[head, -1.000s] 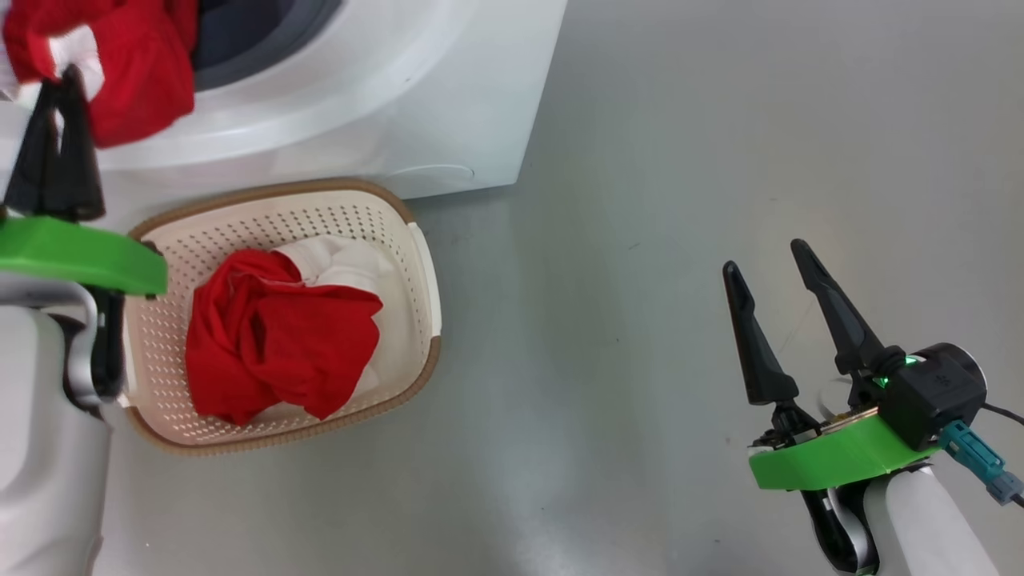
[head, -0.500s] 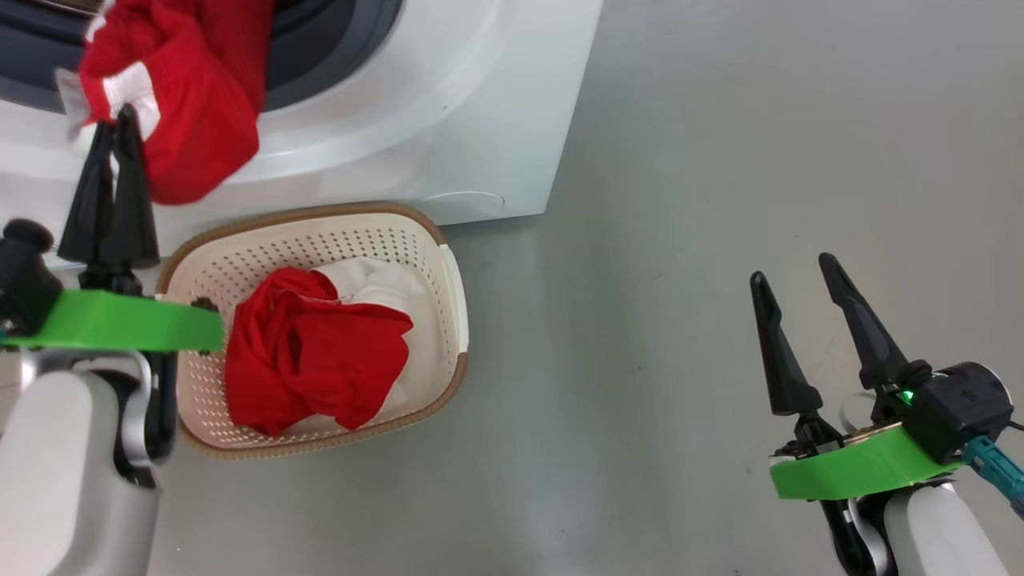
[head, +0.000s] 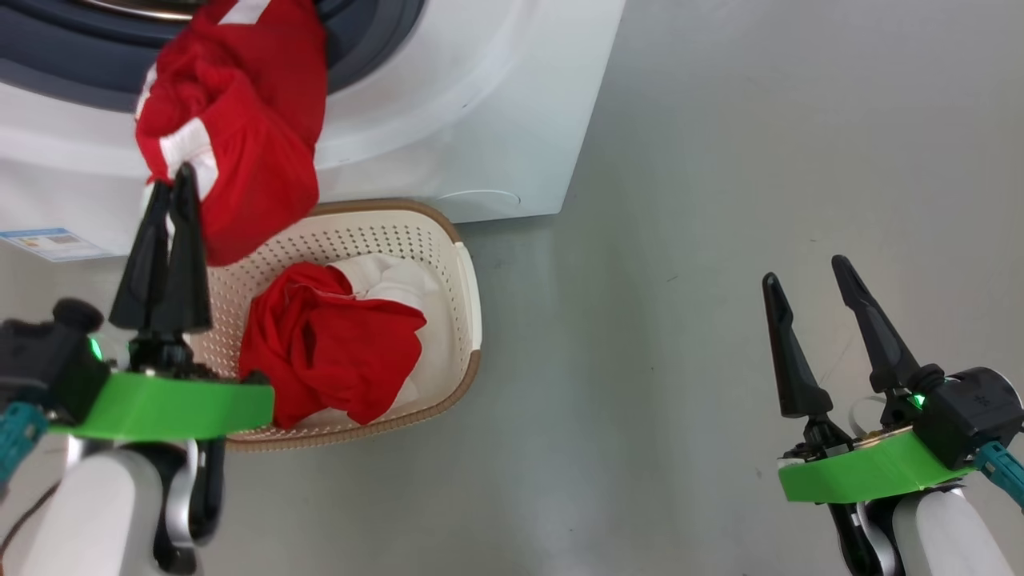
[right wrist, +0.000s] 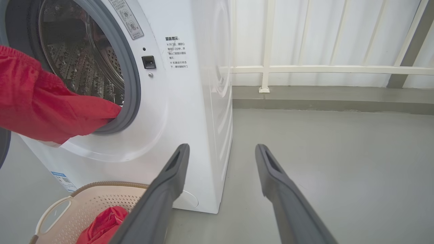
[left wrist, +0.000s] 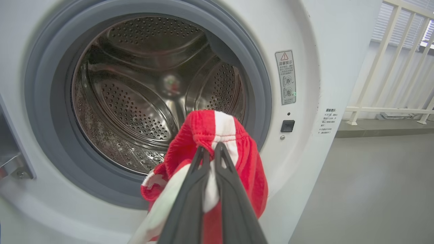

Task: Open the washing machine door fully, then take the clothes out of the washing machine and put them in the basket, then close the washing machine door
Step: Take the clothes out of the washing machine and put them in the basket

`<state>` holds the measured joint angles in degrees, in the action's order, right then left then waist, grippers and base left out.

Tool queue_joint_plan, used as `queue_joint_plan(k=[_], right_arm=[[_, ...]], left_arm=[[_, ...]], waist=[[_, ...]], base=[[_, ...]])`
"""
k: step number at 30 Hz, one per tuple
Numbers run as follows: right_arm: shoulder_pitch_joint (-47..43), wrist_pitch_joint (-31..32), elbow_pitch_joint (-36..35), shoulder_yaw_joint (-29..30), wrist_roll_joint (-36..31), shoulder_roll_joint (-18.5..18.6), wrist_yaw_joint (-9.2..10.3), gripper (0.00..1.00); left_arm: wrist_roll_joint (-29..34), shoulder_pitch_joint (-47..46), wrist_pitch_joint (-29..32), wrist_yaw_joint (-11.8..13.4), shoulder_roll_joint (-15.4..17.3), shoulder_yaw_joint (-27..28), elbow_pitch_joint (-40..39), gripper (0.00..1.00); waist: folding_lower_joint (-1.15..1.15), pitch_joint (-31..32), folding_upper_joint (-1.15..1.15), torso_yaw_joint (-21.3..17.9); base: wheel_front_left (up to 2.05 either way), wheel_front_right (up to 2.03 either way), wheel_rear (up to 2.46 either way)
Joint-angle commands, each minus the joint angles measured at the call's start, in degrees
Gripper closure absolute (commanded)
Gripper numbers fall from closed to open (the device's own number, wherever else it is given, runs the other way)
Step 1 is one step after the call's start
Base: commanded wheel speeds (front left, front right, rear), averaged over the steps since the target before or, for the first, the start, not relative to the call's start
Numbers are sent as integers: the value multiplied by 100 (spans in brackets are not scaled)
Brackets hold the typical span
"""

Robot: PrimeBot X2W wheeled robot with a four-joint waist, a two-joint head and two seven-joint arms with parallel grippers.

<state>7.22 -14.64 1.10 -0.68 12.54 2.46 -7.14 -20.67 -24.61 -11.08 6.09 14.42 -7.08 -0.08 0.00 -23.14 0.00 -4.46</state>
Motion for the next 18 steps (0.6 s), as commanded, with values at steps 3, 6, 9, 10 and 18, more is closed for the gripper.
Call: queue_joint_plan(k=[3, 6, 9, 10, 18], right_arm=[[10, -36, -180, -102, 31, 42, -35, 0], [35, -36, -212, -97, 30, 42, -35, 0], [89, -36, -226, -117, 25, 42, -35, 0], [107, -36, -228, -126, 27, 42, -35, 0], [247, -36, -218, -204, -2, 42, -35, 0]], left_arm=[[41, 244, 54, 103, 103, 183, -410, 100], [5, 439, 147, 156, 37, 123, -601, 100], [-88, 611, 222, 166, -72, 25, -517, 100], [-109, 626, 226, 158, -90, 7, -443, 100], [-263, 327, 111, -4, -202, -86, 588, 100]], waist=[[0, -46, 0, 9], [0, -137, 0, 10], [0, -267, 0, 6], [0, -299, 0, 3], [0, -546, 0, -45]], base=[[0, 0, 0], [0, 0, 0], [0, 0, 0], [0, 0, 0], [0, 0, 0]])
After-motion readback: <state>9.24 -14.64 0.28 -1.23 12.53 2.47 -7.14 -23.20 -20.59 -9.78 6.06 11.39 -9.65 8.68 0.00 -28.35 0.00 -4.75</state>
